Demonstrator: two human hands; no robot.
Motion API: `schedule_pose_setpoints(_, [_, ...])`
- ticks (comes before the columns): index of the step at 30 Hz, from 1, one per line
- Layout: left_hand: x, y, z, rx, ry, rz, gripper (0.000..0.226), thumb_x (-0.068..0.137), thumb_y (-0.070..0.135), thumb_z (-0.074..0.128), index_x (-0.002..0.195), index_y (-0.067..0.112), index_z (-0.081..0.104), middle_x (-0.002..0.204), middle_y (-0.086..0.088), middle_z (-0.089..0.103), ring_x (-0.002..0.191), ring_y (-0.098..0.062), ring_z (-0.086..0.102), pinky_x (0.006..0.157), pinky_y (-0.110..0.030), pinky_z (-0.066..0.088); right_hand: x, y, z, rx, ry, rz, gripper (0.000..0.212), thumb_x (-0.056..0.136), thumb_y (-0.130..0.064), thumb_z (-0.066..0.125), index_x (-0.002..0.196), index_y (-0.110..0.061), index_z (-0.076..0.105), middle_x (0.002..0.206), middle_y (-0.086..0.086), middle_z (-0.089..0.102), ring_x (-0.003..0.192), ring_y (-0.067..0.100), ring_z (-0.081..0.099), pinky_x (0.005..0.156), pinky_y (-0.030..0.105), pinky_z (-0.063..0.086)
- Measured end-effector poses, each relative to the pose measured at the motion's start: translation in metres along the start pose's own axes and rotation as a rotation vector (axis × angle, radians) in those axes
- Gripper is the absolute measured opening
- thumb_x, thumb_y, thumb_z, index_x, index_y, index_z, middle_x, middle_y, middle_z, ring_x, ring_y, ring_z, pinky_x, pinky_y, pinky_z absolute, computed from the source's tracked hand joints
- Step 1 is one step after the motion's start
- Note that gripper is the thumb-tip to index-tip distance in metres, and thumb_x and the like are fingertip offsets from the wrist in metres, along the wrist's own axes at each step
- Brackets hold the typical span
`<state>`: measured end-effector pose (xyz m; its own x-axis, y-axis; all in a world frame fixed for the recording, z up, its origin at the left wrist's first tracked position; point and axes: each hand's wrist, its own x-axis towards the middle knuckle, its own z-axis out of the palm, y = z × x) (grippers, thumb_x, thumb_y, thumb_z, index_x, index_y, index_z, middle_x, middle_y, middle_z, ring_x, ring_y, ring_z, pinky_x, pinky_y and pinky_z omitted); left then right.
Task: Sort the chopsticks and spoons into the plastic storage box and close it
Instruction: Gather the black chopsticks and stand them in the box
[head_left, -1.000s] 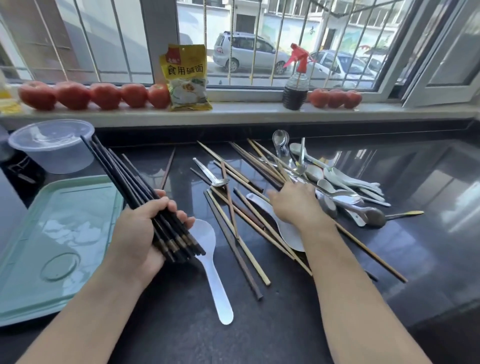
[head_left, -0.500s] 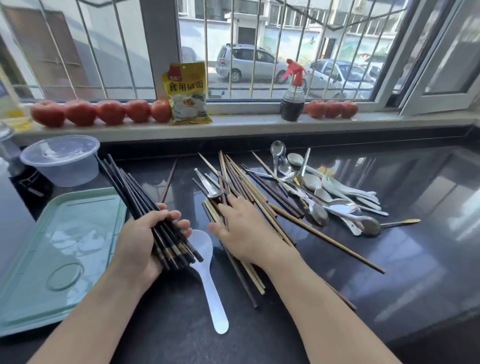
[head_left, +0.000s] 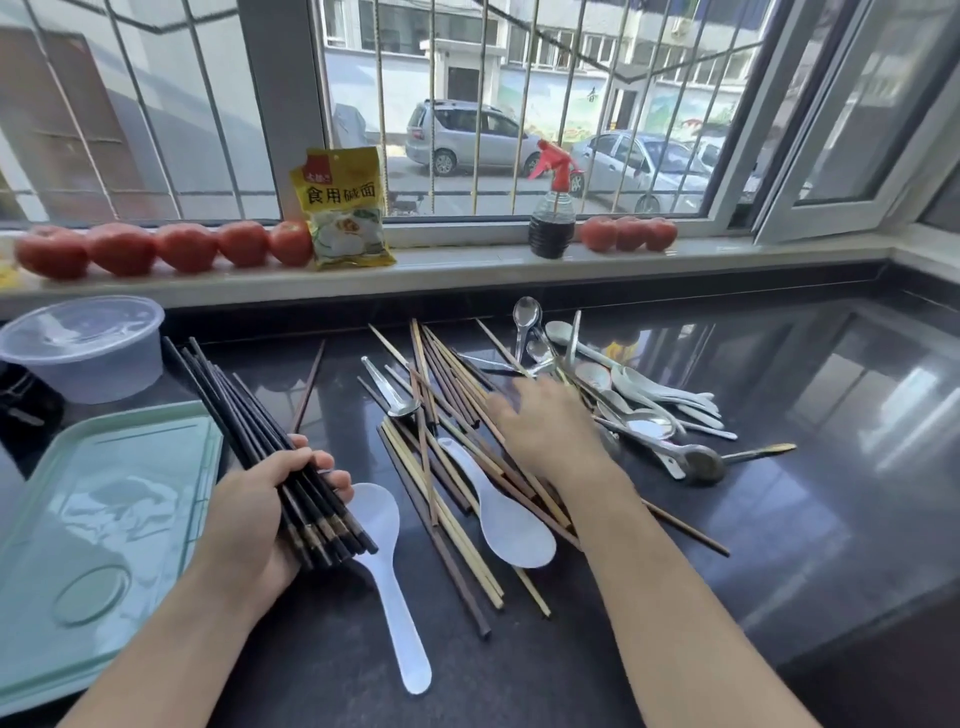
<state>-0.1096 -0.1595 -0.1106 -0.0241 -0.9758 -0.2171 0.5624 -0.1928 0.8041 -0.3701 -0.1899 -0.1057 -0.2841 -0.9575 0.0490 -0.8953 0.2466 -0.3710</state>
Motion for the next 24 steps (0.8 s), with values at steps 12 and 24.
schedule_pose_setpoints(12, [0.003,-0.001,-0.004,0.034,-0.026,-0.005,0.016,0.099,0.001,0.047,0.094,0.013,0.054,0.069,-0.006,0.058,0.061,-0.023,0.058,0.063,-0.034,0.056,0.065,0.130,-0.062,-0.407,-0.274,0.089,0.083,0.094,-0.076,0.023,0.161,-0.031,0.005,0.169,-0.001,0.010,0.155,0.035,0.006,0.123,0.055,0.007])
schedule_pose_setpoints(24, [0.008,-0.004,-0.006,0.056,-0.040,0.001,0.013,0.099,0.001,0.048,0.096,0.013,0.054,0.071,-0.008,0.058,0.059,-0.023,0.061,0.061,-0.034,0.058,0.063,0.118,-0.054,-0.377,-0.031,0.042,0.061,0.104,-0.045,0.033,0.158,-0.020,0.021,0.167,0.005,0.019,0.154,0.033,0.008,0.124,0.054,0.007])
